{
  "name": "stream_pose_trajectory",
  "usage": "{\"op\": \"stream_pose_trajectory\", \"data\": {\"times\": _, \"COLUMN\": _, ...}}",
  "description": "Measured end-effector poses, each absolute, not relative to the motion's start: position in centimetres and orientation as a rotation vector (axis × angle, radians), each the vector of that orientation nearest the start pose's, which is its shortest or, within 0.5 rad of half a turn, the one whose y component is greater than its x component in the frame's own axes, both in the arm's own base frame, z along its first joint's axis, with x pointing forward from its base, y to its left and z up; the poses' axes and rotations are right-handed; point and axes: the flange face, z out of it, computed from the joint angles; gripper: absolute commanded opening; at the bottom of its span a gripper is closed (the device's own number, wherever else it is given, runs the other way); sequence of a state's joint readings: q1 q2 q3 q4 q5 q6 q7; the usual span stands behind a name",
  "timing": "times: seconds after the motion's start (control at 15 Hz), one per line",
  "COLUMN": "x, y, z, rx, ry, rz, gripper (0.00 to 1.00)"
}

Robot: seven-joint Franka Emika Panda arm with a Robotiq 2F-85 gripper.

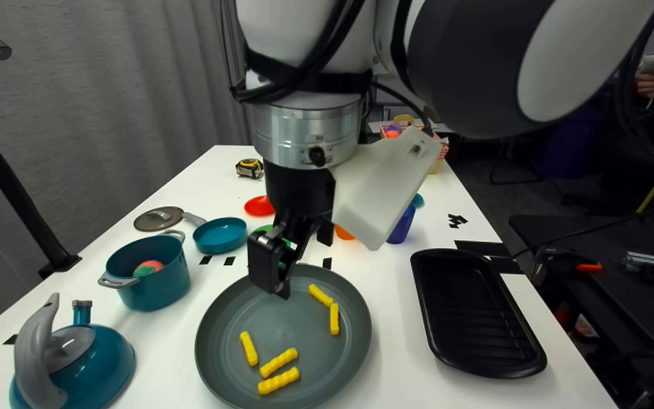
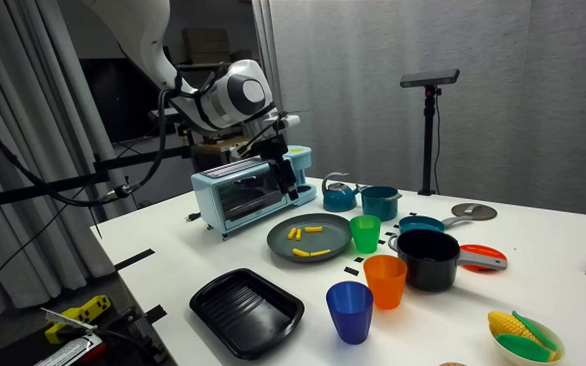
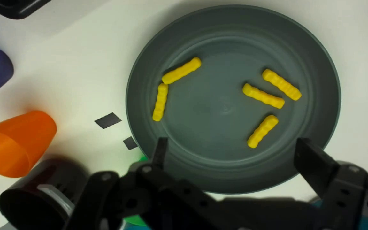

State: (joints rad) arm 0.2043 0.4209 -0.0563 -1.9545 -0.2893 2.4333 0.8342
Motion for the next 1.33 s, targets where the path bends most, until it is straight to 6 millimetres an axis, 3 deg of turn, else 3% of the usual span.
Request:
{"op": "stream_pose_trajectory", "data": {"times": 0.53, "x": 65.0, "y": 8.0, "z": 22.4, "rx": -3.163, "ry": 1.069, "rz": -0.290, "gripper": 1.00}}
{"op": "stream_pose_trajectory", "data": {"times": 1.0, "x": 68.3, "y": 8.6, "z": 19.6, "rx": -3.120, "ry": 1.154, "rz": -0.327, "gripper": 1.00}}
{"op": "stream_pose_trajectory", "data": {"times": 1.33, "x": 70.3, "y": 7.3, "z": 18.4, "rx": -3.092, "ry": 1.213, "rz": -0.350, "gripper": 1.00}}
